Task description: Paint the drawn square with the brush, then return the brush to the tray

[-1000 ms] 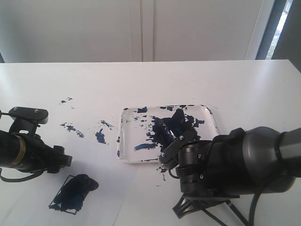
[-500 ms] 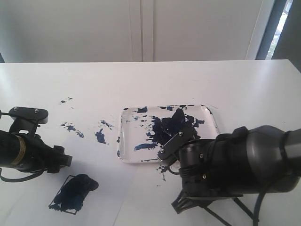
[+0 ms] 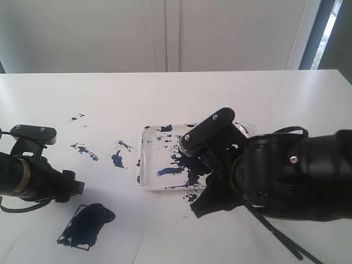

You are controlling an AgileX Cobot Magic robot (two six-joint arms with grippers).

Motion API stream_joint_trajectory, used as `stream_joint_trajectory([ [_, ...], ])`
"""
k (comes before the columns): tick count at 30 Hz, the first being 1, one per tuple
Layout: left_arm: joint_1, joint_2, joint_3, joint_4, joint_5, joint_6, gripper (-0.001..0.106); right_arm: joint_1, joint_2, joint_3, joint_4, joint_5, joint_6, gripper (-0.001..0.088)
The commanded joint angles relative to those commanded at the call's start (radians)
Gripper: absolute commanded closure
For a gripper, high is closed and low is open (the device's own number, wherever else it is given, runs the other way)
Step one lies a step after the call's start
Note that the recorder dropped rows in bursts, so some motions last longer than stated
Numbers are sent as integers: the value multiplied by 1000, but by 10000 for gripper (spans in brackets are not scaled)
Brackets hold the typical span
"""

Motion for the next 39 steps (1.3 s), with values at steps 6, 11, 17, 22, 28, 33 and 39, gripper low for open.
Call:
stream_joint_trajectory([
  [6, 0, 0, 0, 0, 0, 0, 304, 0, -190, 0, 38, -86, 0, 764],
  [11, 0, -4, 0, 0, 0, 0, 304, 0, -367, 56, 42, -194, -11, 868],
  [17, 0, -66, 0, 0, 0, 0, 304, 0, -562, 236, 79, -341, 4, 868],
  [22, 0, -145, 0, 0, 2, 0, 304, 0, -701, 376, 86, -462, 9, 868],
  [28, 0, -226, 0, 0, 2, 0, 304, 0, -821, 525, 94, -595, 22, 868],
  [33, 0, -282, 0, 0, 2, 0, 304, 0, -880, 628, 111, -696, 19, 868],
  [39, 0, -340, 0, 0, 2, 0, 304, 0, -913, 730, 113, -765, 27, 868],
])
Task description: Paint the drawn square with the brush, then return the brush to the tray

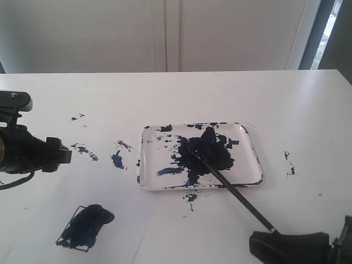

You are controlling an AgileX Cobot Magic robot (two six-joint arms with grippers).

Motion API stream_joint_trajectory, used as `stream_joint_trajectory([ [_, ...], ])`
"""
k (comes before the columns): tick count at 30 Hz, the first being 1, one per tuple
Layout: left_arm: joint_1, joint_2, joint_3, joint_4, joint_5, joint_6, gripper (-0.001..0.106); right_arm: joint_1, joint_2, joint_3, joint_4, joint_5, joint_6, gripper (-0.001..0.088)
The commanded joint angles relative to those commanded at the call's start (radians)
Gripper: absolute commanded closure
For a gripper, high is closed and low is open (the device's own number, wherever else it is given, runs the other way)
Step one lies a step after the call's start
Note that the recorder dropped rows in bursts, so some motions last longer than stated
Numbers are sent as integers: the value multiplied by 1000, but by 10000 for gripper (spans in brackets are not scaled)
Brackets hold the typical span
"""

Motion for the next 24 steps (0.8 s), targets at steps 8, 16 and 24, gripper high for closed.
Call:
stream_joint_trajectory([
  [8, 0, -158, 82, 2, 0, 0, 304, 0, -12, 48, 16, -79, 0, 868],
  [16, 0, -408, 227, 2, -18, -75, 304, 0, -12, 48, 14, -71, 0, 868],
  [24, 0, -580, 352, 40, -232, -94, 304, 0, -12, 48, 17, -73, 63, 868],
])
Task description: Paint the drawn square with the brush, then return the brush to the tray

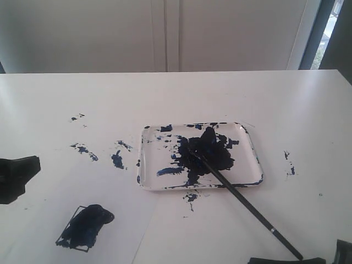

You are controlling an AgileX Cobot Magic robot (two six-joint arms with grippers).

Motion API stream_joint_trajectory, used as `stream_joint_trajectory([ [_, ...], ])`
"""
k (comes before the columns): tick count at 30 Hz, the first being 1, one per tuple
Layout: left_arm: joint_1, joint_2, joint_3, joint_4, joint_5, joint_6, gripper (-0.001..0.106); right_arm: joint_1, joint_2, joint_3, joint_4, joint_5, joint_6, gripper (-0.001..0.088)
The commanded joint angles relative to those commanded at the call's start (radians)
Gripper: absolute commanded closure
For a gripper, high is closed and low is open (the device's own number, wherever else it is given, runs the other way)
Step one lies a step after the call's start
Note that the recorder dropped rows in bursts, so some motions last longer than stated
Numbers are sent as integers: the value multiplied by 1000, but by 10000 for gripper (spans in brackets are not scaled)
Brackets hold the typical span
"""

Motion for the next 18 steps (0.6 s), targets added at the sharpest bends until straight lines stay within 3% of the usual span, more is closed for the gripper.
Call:
stream_joint_trajectory([
  [9, 0, -10, 85, 6, -79, -10, 304, 0, 0, 0, 0, 0, 0, 868],
  [18, 0, -10, 87, 21, -114, 16, 304, 0, 0, 0, 0, 0, 0, 868],
])
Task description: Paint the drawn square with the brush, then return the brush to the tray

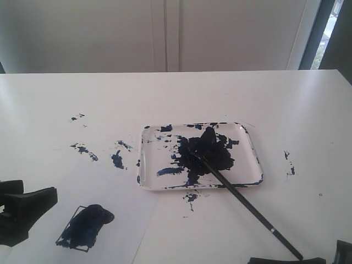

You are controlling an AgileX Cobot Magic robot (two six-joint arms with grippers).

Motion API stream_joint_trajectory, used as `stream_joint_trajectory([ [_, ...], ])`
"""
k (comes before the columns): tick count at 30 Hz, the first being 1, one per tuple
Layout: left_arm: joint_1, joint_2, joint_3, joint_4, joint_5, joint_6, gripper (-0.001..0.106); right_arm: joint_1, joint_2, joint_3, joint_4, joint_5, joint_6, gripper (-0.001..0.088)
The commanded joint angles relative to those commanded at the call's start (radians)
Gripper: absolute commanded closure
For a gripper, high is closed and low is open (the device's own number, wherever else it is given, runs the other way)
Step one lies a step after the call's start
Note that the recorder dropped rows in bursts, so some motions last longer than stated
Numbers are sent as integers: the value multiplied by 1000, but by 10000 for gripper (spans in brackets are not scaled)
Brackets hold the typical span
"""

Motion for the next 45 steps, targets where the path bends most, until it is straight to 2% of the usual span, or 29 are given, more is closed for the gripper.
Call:
stream_joint_trajectory([
  [6, 0, 0, 1, 0, 40, 7, 304, 0, 0, 0, 0, 0, 0, 868],
  [10, 0, 0, 42, -10, 118, 7, 304, 0, 0, 0, 0, 0, 0, 868],
  [15, 0, 0, 99, -154, 269, 7, 304, 0, 0, 0, 0, 0, 0, 868],
  [19, 0, 0, 120, -207, 331, 7, 304, 0, 0, 0, 0, 0, 0, 868],
  [29, 0, 0, 120, -206, 322, 7, 304, 0, 0, 0, 0, 0, 0, 868],
  [37, 0, 0, 151, -206, 188, 14, 304, 0, 0, 0, 0, 0, 0, 868],
  [39, 0, 0, 151, -147, 187, 15, 304, 0, 0, 0, 0, 0, 0, 868],
  [45, 0, -2, 151, -147, 192, 44, 304, 0, 0, 0, 0, 0, 0, 868],
])
